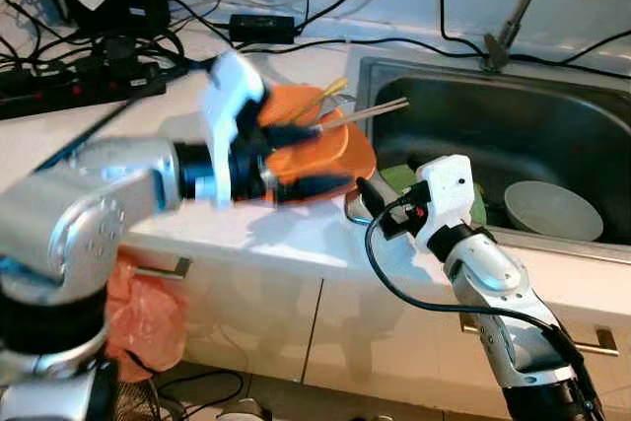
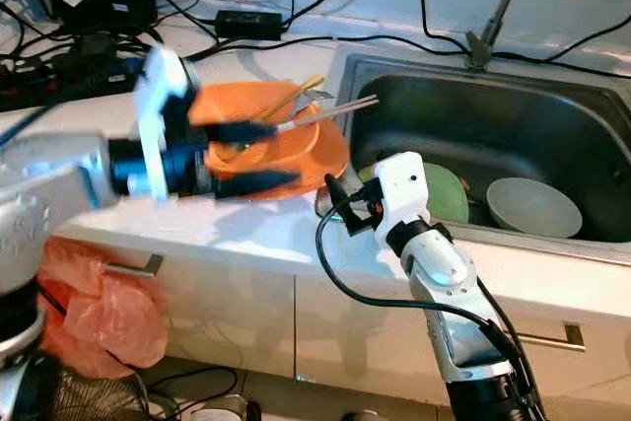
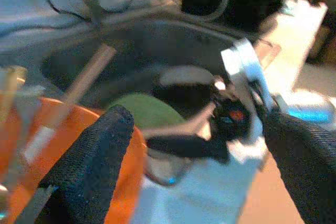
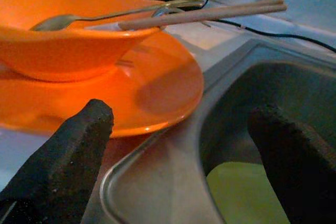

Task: Kitchen organization

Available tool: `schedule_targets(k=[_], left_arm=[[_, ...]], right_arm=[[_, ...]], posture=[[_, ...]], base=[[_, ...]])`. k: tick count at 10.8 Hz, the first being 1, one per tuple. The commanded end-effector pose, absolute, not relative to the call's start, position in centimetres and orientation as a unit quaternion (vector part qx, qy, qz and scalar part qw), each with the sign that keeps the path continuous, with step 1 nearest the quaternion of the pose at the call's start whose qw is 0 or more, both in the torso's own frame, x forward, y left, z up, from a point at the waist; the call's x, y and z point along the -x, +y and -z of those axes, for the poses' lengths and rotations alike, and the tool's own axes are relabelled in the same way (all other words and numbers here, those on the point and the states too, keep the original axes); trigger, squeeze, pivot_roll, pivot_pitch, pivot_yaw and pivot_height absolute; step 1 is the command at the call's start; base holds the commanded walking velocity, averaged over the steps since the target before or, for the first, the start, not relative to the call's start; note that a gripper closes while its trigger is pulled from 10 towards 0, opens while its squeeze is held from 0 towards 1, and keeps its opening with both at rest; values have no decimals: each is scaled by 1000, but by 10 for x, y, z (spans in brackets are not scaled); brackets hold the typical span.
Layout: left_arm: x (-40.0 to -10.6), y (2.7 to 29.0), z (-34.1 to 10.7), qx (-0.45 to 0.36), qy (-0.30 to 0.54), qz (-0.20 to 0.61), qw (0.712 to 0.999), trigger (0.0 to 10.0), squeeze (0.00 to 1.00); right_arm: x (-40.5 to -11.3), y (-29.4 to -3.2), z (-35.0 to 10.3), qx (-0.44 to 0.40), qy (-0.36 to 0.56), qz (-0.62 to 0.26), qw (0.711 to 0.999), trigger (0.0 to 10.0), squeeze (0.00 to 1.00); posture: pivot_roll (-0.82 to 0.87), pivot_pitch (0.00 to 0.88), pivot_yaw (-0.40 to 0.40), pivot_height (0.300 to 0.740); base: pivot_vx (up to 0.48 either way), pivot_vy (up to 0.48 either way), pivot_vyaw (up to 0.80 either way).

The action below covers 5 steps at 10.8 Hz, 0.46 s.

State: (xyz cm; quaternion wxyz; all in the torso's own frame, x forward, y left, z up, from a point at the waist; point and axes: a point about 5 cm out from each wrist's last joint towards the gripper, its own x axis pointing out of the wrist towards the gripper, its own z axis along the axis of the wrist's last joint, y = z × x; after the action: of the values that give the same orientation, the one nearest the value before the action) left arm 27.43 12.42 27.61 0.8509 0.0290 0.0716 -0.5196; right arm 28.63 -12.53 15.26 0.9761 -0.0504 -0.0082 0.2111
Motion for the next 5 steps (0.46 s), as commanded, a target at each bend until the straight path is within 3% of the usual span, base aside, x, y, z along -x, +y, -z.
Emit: schedule_targets(k=[1,3,4,5], left_arm=[[-283,125,-282,-23,46,491,870,10000,0],[-315,127,-273,23,21,342,939,10000,0],[-317,125,-272,32,2,313,949,10000,0],[-318,118,-272,75,-67,228,969,10000,0]], right_arm=[[-290,-132,-156,53,-18,-196,979,10000,0],[-295,-142,-157,55,-23,-152,987,10000,0],[-296,-145,-158,50,-25,-140,989,10000,0],[-298,-153,-161,37,-33,-109,993,10000,0]], posture=[[128,20,-25,740],[125,19,-22,740],[126,17,-25,740],[130,16,-28,740]], base=[[0,0,0],[0,0,0],[0,0,0],[0,0,0]])
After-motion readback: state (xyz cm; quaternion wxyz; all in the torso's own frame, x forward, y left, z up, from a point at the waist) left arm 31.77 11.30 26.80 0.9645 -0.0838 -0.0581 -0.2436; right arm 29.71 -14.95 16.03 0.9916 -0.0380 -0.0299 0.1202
